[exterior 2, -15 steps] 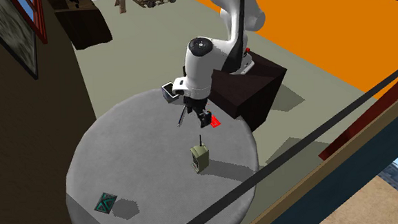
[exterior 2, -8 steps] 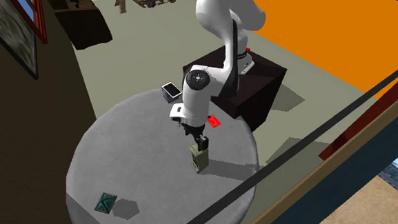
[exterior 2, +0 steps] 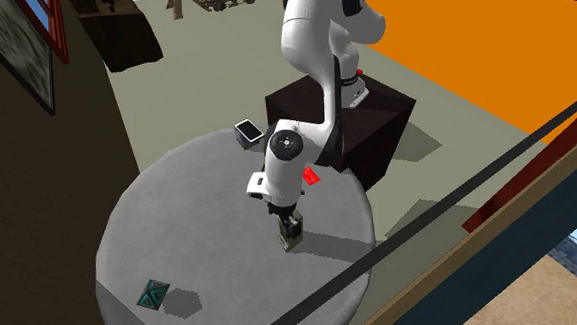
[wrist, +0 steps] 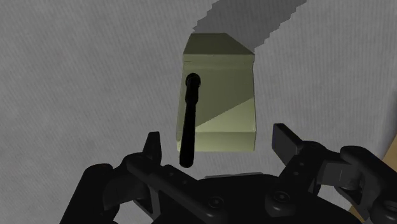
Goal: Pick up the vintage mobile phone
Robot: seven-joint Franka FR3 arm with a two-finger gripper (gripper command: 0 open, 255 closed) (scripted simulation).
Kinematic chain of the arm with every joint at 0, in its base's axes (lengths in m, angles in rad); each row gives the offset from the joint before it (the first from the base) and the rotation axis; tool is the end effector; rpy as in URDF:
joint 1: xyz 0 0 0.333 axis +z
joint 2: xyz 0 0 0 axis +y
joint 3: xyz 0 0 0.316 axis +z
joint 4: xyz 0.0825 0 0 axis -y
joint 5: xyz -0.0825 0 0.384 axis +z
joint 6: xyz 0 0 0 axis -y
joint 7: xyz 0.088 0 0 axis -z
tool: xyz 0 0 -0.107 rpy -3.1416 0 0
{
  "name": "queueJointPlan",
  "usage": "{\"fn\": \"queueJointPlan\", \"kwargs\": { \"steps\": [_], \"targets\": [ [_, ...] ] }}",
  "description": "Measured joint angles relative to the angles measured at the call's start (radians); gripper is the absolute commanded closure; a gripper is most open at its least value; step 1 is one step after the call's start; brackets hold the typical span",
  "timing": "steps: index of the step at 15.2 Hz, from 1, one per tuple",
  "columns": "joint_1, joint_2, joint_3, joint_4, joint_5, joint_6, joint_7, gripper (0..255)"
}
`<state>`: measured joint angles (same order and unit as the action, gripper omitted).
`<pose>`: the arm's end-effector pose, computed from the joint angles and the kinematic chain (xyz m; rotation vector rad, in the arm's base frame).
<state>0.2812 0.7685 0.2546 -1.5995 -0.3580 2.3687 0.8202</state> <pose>0.6135 0.3321 0.1922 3.0970 -0.1593 0.1199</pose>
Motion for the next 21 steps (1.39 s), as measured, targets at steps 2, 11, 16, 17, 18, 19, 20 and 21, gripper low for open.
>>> {"fn": "queueJointPlan", "kwargs": {
  "steps": [2, 11, 16, 17, 18, 19, 20, 21],
  "targets": [
    [0.003, 0.018, -0.005, 0.005, -0.005, 0.013, 0.004, 0],
    [0.007, 0.037, -0.009, 0.017, -0.009, 0.023, 0.006, 255],
    [0.006, 0.027, -0.006, 0.012, -0.006, 0.015, 0.005, 255],
    [0.004, 0.014, -0.004, 0.001, -0.005, 0.013, 0.005, 255],
    [0.003, 0.004, -0.002, -0.002, -0.002, 0.006, 0.004, 255],
    [0.001, -0.002, 0.001, 0.001, 0.001, -0.003, 0.001, 255],
    [-0.001, -0.012, 0.003, -0.001, 0.004, -0.011, -0.001, 255],
    [-0.003, -0.020, 0.006, 0.001, 0.007, -0.021, -0.005, 255]
  ]
}}
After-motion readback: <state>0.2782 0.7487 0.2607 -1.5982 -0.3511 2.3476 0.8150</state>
